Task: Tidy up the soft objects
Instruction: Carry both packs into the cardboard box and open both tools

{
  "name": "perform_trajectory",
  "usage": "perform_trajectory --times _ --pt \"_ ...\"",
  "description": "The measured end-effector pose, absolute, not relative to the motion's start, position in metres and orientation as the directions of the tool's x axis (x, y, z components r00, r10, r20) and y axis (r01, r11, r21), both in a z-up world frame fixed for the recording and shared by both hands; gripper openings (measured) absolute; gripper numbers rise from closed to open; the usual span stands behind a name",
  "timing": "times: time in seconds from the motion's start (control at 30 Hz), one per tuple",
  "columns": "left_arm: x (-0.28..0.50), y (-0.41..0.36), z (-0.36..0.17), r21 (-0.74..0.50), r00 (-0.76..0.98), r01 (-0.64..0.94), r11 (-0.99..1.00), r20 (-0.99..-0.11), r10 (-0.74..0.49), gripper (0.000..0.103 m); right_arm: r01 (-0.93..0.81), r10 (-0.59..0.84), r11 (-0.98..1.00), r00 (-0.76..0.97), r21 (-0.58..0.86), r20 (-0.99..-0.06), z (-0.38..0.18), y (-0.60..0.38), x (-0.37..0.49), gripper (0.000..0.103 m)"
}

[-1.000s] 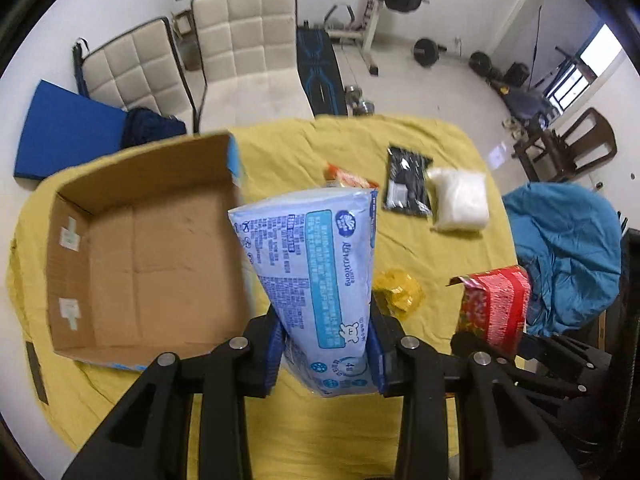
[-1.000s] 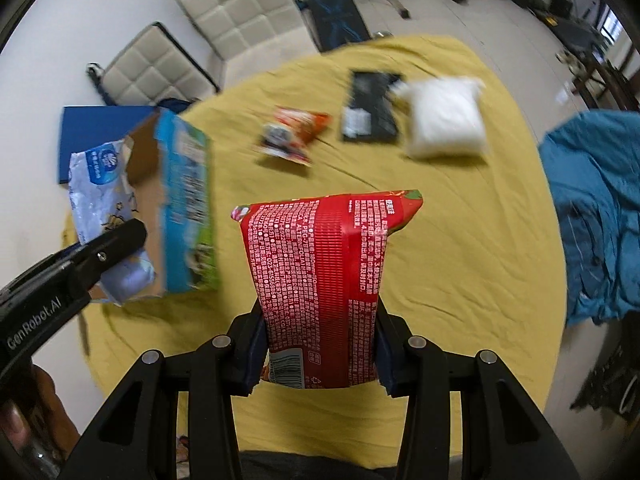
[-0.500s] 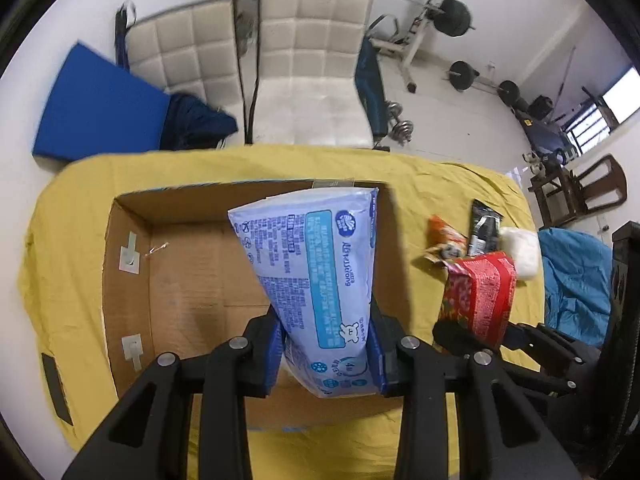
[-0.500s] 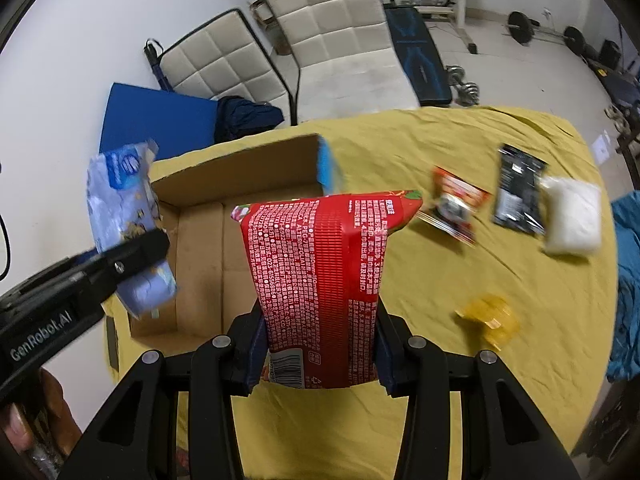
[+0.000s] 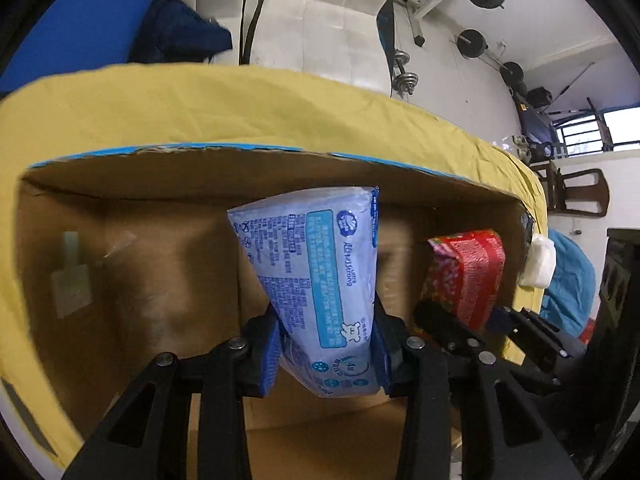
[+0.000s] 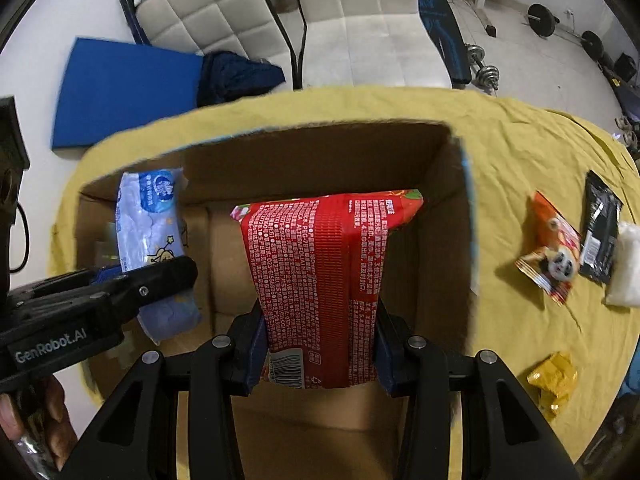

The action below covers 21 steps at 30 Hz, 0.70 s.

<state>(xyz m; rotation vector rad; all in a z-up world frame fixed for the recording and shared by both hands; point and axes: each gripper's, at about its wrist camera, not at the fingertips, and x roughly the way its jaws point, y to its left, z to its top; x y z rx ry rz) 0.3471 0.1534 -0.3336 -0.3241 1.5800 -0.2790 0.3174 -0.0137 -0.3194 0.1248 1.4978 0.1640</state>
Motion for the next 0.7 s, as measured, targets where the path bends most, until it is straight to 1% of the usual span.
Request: perform_trajectory --times 0.1,0.27,0.4,0.47,0.57,0.67,0.7 --pt "0.353 0.151 -0.352 -0.396 -0.063 -0.041 0.917 -0.915 -0.398 0.039 -0.044 0.148 0.988 0.037 0.147 -0.988 -0.344 -0.006 0.328 0.047" --pt "0.354 0.141 -0.372 -0.412 -0.107 -0.057 0.910 -0.903 -0.415 0.040 -0.071 0.106 0.992 0.017 0.104 -0.994 -0.365 0.005 0.335 0.048" --pt "0.354 0.144 -0.374 -0.414 -0.120 -0.073 0.907 -0.900 -0.420 0.045 -0.075 0.088 0.993 0.023 0.086 -0.996 -0.371 0.006 0.339 0.048" --pt "0.353 0.144 -0.371 -0.403 -0.118 -0.072 0.912 -0.905 -0.409 0.051 -0.080 0.089 0.993 0.023 0.087 -0.996 -0.372 0.009 0.335 0.050" --pt "0.351 0.144 -0.360 -0.367 -0.101 -0.054 0.929 -0.923 -0.371 0.058 -0.088 0.080 0.993 0.037 0.076 -0.996 -0.368 0.010 0.335 0.051" --pt "0.346 0.144 -0.347 -0.328 -0.072 -0.037 0.944 -0.941 -0.330 0.068 -0.090 0.078 0.993 0.044 0.074 -0.996 -0.361 0.012 0.334 0.051" --pt "0.344 0.146 -0.345 -0.323 -0.063 -0.034 0.946 -0.944 -0.325 0.073 -0.089 0.078 0.993 0.048 0.074 -0.996 -0.358 0.012 0.334 0.051"
